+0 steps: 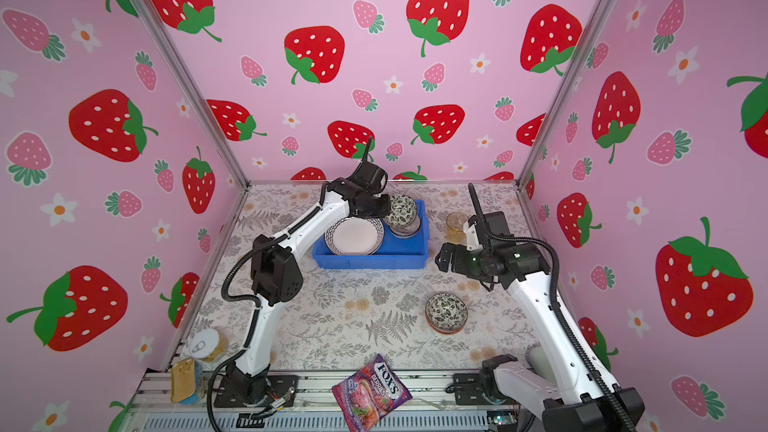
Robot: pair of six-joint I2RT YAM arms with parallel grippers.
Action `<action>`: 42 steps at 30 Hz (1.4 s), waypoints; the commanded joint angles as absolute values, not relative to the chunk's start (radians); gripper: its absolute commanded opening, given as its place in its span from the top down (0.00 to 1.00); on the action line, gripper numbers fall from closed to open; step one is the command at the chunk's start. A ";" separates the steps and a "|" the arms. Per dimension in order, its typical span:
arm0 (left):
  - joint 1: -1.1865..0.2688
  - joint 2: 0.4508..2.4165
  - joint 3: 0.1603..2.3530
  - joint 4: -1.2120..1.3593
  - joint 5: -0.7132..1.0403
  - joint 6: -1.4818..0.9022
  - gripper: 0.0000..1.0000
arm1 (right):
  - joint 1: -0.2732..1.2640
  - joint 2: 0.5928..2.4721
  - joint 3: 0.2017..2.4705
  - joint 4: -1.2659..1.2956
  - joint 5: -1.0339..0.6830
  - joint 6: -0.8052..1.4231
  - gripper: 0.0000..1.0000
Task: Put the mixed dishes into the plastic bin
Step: 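Lower the leaf-patterned bowl into the bin with left while right withdraws, then open the left gripper to release the leaf-patterned bowl and raise it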
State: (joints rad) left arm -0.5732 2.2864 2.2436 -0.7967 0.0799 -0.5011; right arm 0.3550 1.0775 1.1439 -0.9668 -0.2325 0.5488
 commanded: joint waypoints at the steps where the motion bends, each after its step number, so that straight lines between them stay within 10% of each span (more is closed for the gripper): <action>1: -0.573 2.318 2.255 -0.724 0.091 -0.511 1.00 | 0.350 1.059 1.125 -0.988 -0.220 0.561 0.01; 42: -0.572 2.413 2.266 -0.634 0.106 -0.574 0.96 | 0.327 1.078 1.077 -0.961 -0.233 0.531 0.01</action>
State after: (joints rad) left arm -0.5720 2.4138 2.2505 -0.6758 0.0963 -0.5568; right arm 0.3332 1.0740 1.0866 -0.9592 -0.2283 0.5472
